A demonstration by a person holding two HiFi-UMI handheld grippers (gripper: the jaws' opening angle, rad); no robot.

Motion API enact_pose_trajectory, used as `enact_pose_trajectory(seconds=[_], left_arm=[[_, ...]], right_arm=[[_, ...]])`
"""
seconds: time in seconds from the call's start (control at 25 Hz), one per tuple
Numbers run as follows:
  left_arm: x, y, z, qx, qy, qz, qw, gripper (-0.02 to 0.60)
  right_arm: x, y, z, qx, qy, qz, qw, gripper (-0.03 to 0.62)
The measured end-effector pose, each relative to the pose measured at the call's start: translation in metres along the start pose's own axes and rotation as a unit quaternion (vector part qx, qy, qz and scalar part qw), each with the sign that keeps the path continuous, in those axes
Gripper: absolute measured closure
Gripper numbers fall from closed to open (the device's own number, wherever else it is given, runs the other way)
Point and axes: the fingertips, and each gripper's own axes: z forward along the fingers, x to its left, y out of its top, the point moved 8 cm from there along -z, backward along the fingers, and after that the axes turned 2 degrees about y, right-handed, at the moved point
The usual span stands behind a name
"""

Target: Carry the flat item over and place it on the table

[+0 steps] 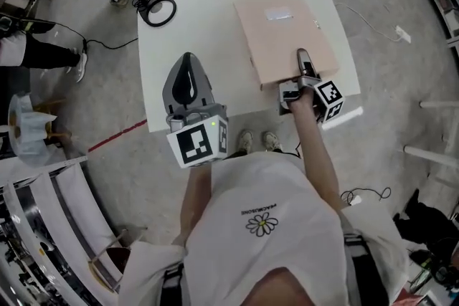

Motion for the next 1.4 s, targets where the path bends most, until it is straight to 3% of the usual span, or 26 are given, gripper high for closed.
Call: enact_pose_trajectory(seconds=[0.24,0.48,0.64,0.84,1.12,1.4], left_arm=[[0.006,-0.006,-0.001,0.009,0.008,0.001,0.9999,0.569],[0.008,-0.007,-0.001,0.006,0.010,-0.005,0.9999,0.569],[0.009,-0.008,-0.003,0.008,0.010,-0.007,0.9999,0.569],[0.013,-0.007,-0.004,0.007,0.015,-0.006,0.9998,0.569],[0.014,-0.006,-0.005,-0.003,0.019,0.006,0.9998,0.569],[0.003,-0.001,-0.005,-0.019,0.019,0.001,0.9996,0.569]], right_arm=[[0.000,-0.003,0.004,-0.001,-0.010,-0.016,1.000,0.312],[0.010,-0.003,0.007,-0.008,-0.064,-0.022,0.998,0.311],[0.007,-0.001,0.007,-0.014,-0.073,-0.027,0.997,0.305],[0.001,0.000,0.002,-0.031,-0.122,-0.063,0.990,0.266],[-0.005,-0.003,0.001,-0.044,-0.155,-0.059,0.985,0.249],[-0.022,0.006,0.004,-0.024,-0.206,-0.086,0.975,0.221]])
